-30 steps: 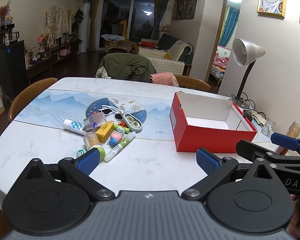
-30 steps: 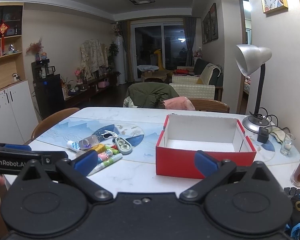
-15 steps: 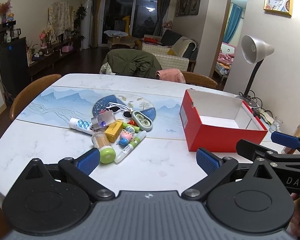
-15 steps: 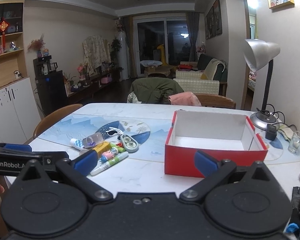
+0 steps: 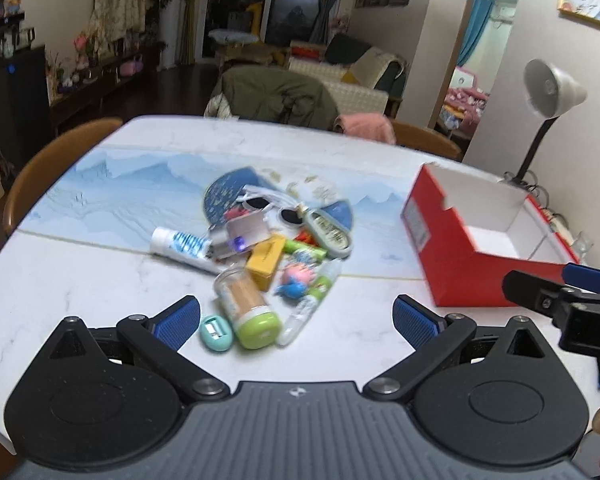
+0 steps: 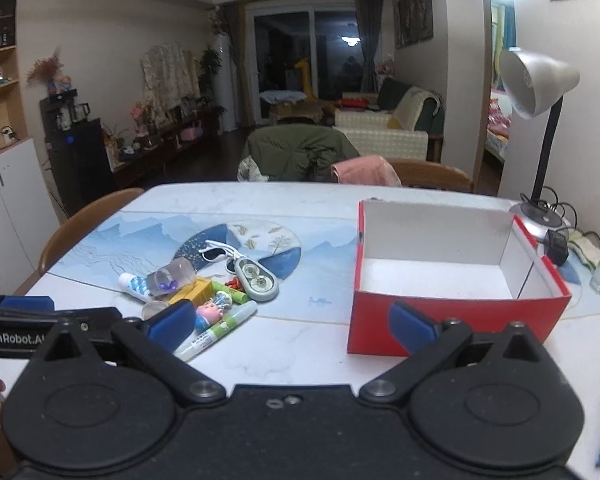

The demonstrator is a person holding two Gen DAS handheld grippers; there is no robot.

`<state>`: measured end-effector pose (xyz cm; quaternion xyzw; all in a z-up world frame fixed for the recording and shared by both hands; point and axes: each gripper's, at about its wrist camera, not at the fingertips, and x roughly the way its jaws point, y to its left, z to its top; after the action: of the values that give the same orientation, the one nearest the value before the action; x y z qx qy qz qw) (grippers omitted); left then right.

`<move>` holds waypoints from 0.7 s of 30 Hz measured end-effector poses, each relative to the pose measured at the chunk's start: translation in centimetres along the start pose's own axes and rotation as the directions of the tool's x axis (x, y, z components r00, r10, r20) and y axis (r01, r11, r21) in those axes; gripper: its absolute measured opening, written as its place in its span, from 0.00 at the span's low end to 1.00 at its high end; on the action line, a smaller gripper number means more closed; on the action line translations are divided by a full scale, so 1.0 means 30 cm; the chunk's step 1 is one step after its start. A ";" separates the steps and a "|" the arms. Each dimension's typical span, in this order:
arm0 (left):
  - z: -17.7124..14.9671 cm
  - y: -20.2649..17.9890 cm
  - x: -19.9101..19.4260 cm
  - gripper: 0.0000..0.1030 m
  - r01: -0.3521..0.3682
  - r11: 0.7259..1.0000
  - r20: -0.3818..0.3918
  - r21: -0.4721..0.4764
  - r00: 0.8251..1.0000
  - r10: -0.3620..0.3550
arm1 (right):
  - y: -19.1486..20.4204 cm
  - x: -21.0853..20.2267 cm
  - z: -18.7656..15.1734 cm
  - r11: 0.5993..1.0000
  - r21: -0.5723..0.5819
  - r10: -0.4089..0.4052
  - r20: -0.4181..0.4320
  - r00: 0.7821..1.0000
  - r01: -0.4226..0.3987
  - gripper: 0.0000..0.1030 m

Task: Organize rigid objects
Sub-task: 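Move both tools toward the pile of small items on the mat, then grasp the teal sharpener with the left tool while the right tool grasps the toothpick jar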

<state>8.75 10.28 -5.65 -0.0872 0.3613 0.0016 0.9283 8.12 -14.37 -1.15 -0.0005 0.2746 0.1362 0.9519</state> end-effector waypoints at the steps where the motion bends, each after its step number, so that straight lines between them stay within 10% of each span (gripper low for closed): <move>1: 0.001 0.019 0.024 1.00 0.001 1.000 -0.017 0.001 1.000 -0.001 | 0.009 0.026 0.001 1.000 0.004 -0.003 -0.015 1.000 0.003 1.00; 21: -0.088 0.325 0.367 0.91 0.038 0.999 -0.201 0.034 0.979 -0.031 | 0.288 0.447 0.015 0.993 -0.080 0.061 -0.246 0.967 -0.083 0.89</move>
<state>14.49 18.80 -16.53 -0.0759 0.4513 -0.0299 0.8887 16.99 -2.56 -7.14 -0.0499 0.3827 0.1817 0.9045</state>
